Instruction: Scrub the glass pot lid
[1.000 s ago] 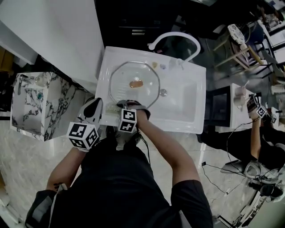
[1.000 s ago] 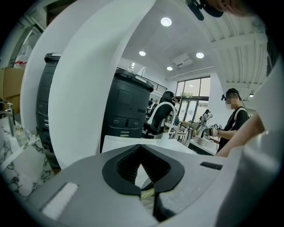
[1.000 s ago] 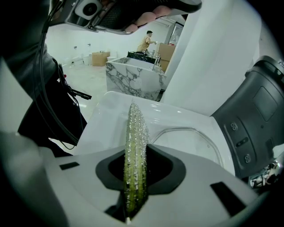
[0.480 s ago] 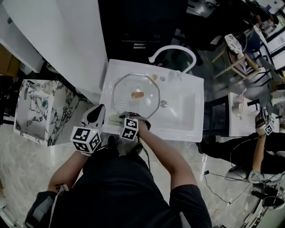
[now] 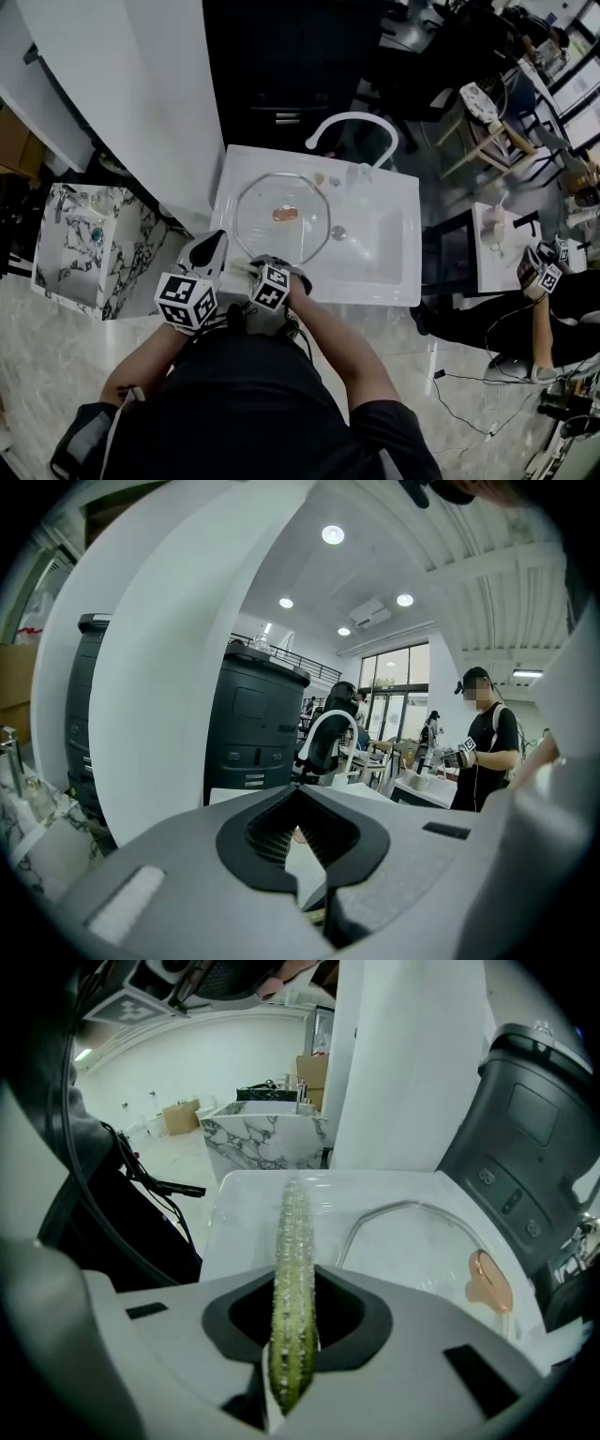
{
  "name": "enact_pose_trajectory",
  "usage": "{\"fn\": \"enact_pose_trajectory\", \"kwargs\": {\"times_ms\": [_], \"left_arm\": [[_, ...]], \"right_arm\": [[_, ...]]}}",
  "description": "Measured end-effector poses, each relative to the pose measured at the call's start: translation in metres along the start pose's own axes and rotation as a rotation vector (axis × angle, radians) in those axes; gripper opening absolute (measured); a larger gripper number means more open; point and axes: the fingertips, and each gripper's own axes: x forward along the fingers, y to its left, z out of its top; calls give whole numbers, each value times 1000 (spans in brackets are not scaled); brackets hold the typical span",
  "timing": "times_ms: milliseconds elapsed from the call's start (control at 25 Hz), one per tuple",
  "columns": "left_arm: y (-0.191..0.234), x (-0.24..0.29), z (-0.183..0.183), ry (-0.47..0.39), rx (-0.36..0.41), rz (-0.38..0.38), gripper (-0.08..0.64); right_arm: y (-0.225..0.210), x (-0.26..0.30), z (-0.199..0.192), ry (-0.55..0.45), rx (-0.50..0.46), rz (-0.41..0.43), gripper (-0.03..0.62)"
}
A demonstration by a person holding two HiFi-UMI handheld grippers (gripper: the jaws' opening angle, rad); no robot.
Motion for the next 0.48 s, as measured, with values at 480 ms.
{"fn": "enact_pose_trajectory", "kwargs": {"times_ms": [480], "left_arm": [[-13, 9, 22, -24, -71, -48, 0]], "right_arm": [[-107, -175, 34, -507, 626, -320, 66]]}}
